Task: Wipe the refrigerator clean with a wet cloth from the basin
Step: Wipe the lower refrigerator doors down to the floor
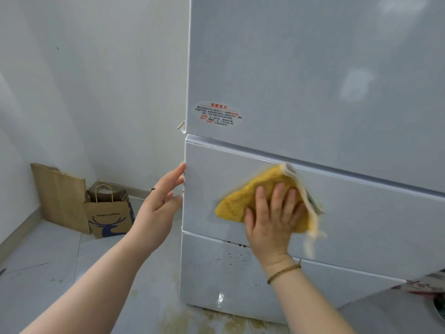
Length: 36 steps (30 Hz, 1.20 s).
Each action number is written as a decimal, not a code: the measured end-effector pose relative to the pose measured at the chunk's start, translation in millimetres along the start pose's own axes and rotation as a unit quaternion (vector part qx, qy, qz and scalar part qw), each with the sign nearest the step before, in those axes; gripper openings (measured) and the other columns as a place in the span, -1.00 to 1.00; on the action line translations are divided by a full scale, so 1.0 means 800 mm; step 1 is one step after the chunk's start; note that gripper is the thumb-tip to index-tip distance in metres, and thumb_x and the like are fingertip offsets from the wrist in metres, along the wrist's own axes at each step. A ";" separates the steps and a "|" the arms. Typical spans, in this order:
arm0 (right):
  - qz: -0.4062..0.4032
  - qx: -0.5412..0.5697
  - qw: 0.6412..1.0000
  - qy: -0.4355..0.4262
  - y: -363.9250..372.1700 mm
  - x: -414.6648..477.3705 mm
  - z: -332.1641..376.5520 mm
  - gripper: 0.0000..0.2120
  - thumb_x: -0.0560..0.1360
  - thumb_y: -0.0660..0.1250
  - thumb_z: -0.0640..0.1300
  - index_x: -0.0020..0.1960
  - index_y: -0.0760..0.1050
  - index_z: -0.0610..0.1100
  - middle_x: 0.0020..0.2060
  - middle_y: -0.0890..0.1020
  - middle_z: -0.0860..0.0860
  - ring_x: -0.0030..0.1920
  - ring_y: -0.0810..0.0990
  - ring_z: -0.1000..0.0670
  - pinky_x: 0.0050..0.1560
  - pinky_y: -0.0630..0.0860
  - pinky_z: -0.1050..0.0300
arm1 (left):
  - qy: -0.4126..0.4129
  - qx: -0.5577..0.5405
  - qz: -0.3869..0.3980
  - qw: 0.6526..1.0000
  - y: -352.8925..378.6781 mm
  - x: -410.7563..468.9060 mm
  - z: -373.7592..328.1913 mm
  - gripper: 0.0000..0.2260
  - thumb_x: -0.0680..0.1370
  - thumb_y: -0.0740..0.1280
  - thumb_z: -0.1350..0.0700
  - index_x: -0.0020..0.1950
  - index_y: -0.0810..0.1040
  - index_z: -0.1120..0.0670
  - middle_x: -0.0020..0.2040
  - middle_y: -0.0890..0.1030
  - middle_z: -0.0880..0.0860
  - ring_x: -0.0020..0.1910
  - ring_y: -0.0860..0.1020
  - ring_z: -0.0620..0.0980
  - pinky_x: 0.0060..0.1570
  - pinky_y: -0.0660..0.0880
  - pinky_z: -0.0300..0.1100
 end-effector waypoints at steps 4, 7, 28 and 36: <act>0.011 0.075 0.991 -0.113 0.002 0.057 0.064 -0.44 0.47 0.14 -0.15 0.45 0.12 -0.11 0.51 -0.04 -0.05 0.50 -0.23 -0.05 0.49 -0.22 0.06 | -0.008 -0.018 -0.015 1.000 -0.001 -0.001 0.000 -0.49 0.56 0.06 0.39 0.11 0.33 -0.28 0.14 0.45 -0.21 0.09 0.38 -0.50 0.11 0.27 -0.54; 0.041 0.107 0.976 -0.183 -0.003 0.075 0.072 -0.53 0.41 0.17 -0.20 0.32 0.24 -0.12 0.33 0.23 -0.07 0.47 -0.08 -0.06 0.49 -0.20 0.11 | -0.012 -0.027 -0.020 0.999 0.002 -0.003 -0.005 -0.52 0.56 0.11 0.37 0.10 0.34 -0.27 0.13 0.46 -0.19 0.11 0.39 -0.46 0.21 0.25 -0.40; -0.061 -0.042 0.996 0.051 -0.050 0.007 -0.147 -0.43 0.58 -0.07 0.18 0.51 -0.13 0.03 0.51 -0.19 0.07 0.50 -0.20 0.00 0.46 -0.20 0.03 | -0.041 0.014 -0.046 0.998 0.011 -0.010 -0.002 -0.44 0.55 0.07 0.39 0.18 0.26 -0.32 0.26 0.38 -0.11 -0.06 0.38 -0.59 0.02 0.28 -0.44; -0.058 0.030 0.996 0.069 -0.005 0.020 -0.025 -0.46 0.58 -0.13 0.13 0.51 -0.13 0.02 0.51 -0.21 0.00 0.50 -0.22 -0.08 0.46 -0.24 -0.08 | -0.032 0.030 -0.038 0.998 0.021 -0.009 0.009 -0.41 0.56 0.08 0.38 0.37 0.11 -0.24 0.34 0.28 -0.14 -0.25 0.36 -0.61 -0.06 0.32 -0.48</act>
Point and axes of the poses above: each hand's wrist, its own x-axis towards the middle knuckle, its own y-axis out of the palm, z = x × y, the point moved 9 cm from there along x, towards the middle knuckle
